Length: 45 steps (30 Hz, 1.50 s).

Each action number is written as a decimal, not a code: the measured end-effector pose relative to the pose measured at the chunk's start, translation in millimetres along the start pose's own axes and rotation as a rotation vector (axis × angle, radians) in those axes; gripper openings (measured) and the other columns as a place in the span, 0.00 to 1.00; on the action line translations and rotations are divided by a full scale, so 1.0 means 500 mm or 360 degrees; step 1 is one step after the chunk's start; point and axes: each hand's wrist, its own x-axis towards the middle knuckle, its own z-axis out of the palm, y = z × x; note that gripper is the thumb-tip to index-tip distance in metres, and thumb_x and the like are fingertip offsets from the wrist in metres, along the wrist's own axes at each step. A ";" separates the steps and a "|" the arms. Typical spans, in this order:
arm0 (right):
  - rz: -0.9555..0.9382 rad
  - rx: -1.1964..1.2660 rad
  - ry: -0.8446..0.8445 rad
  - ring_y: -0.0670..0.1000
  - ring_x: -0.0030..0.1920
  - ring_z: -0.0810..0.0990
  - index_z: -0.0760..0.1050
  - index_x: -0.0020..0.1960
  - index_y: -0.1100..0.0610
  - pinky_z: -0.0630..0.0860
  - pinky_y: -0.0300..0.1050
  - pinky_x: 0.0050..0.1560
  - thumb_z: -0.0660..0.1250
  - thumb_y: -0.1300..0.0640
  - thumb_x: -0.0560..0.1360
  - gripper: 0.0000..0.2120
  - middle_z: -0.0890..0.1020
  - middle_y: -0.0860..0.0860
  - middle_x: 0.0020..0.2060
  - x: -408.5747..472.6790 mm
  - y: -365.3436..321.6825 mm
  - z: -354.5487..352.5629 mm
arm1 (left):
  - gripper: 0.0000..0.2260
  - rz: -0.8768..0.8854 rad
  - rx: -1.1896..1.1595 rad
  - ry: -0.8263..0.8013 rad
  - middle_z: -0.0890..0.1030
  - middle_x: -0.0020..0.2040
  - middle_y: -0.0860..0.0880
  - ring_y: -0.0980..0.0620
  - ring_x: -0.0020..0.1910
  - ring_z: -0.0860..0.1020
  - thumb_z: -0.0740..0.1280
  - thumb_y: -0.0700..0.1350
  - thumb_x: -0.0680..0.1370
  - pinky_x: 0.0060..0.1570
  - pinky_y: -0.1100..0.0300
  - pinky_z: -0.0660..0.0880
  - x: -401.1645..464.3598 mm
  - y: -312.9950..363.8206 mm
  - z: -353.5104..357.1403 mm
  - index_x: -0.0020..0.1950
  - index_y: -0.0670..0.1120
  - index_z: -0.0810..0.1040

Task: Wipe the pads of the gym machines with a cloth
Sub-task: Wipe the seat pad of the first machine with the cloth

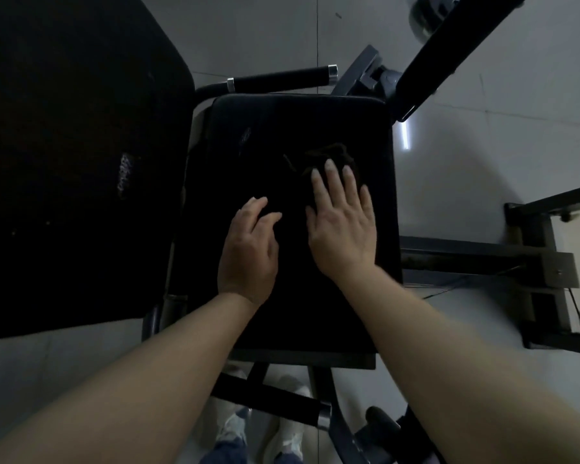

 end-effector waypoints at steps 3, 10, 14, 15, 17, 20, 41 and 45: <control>-0.0087 -0.0004 0.0081 0.51 0.77 0.43 0.49 0.78 0.51 0.42 0.50 0.75 0.48 0.46 0.81 0.27 0.49 0.51 0.78 -0.140 -0.014 0.034 | 0.14 -0.0027 0.0030 0.0008 0.70 0.70 0.43 0.47 0.73 0.64 0.59 0.37 0.79 0.69 0.51 0.66 -0.003 0.005 0.000 0.63 0.41 0.76; -0.0290 -0.0036 -0.0021 0.53 0.77 0.50 0.55 0.77 0.52 0.52 0.55 0.74 0.49 0.45 0.80 0.27 0.54 0.52 0.77 -0.194 -0.002 0.040 | 0.15 -0.0054 0.0067 0.0057 0.69 0.71 0.43 0.47 0.73 0.63 0.60 0.36 0.79 0.69 0.51 0.65 -0.020 0.013 0.006 0.65 0.41 0.75; 0.0051 0.0018 -0.0015 0.51 0.77 0.39 0.44 0.78 0.51 0.38 0.53 0.75 0.45 0.44 0.81 0.28 0.44 0.50 0.78 -0.010 0.006 0.000 | 0.17 -0.0058 0.0044 0.0115 0.72 0.68 0.40 0.44 0.71 0.66 0.55 0.39 0.79 0.68 0.50 0.67 -0.044 0.017 0.008 0.64 0.38 0.75; 0.0092 0.0011 0.0003 0.52 0.76 0.38 0.44 0.78 0.51 0.37 0.53 0.74 0.44 0.45 0.81 0.28 0.43 0.50 0.78 0.000 -0.002 0.001 | 0.17 -0.0051 0.0033 0.0129 0.72 0.68 0.39 0.43 0.71 0.67 0.54 0.39 0.79 0.68 0.49 0.67 -0.044 0.015 0.008 0.64 0.38 0.75; 0.0046 -0.0005 0.0054 0.53 0.77 0.38 0.43 0.78 0.51 0.37 0.53 0.74 0.45 0.45 0.81 0.28 0.43 0.51 0.78 -0.041 -0.024 0.018 | 0.16 -0.0074 -0.0005 0.0140 0.72 0.68 0.40 0.44 0.71 0.66 0.55 0.37 0.79 0.69 0.50 0.66 -0.043 0.015 0.008 0.64 0.38 0.75; -0.0161 -0.0017 0.0107 0.54 0.77 0.44 0.49 0.78 0.53 0.43 0.54 0.74 0.48 0.46 0.81 0.28 0.48 0.54 0.78 -0.194 -0.051 0.060 | 0.16 -0.0145 -0.0052 0.0159 0.70 0.70 0.43 0.48 0.73 0.64 0.57 0.33 0.79 0.70 0.58 0.62 -0.044 0.017 0.005 0.67 0.40 0.73; -0.0513 0.0011 0.0078 0.51 0.76 0.56 0.61 0.75 0.48 0.54 0.53 0.73 0.56 0.46 0.79 0.25 0.59 0.49 0.76 -0.351 0.032 0.093 | 0.15 -0.0127 -0.0005 0.0255 0.73 0.68 0.43 0.48 0.70 0.68 0.55 0.35 0.81 0.67 0.63 0.61 -0.042 0.017 0.006 0.66 0.40 0.73; 0.0029 0.0122 0.0167 0.50 0.77 0.47 0.55 0.76 0.48 0.45 0.50 0.74 0.49 0.43 0.81 0.25 0.54 0.49 0.77 -0.266 0.097 0.050 | 0.15 -0.0121 -0.0023 0.0258 0.73 0.67 0.43 0.48 0.70 0.68 0.56 0.35 0.81 0.67 0.64 0.61 -0.042 0.016 0.004 0.65 0.40 0.73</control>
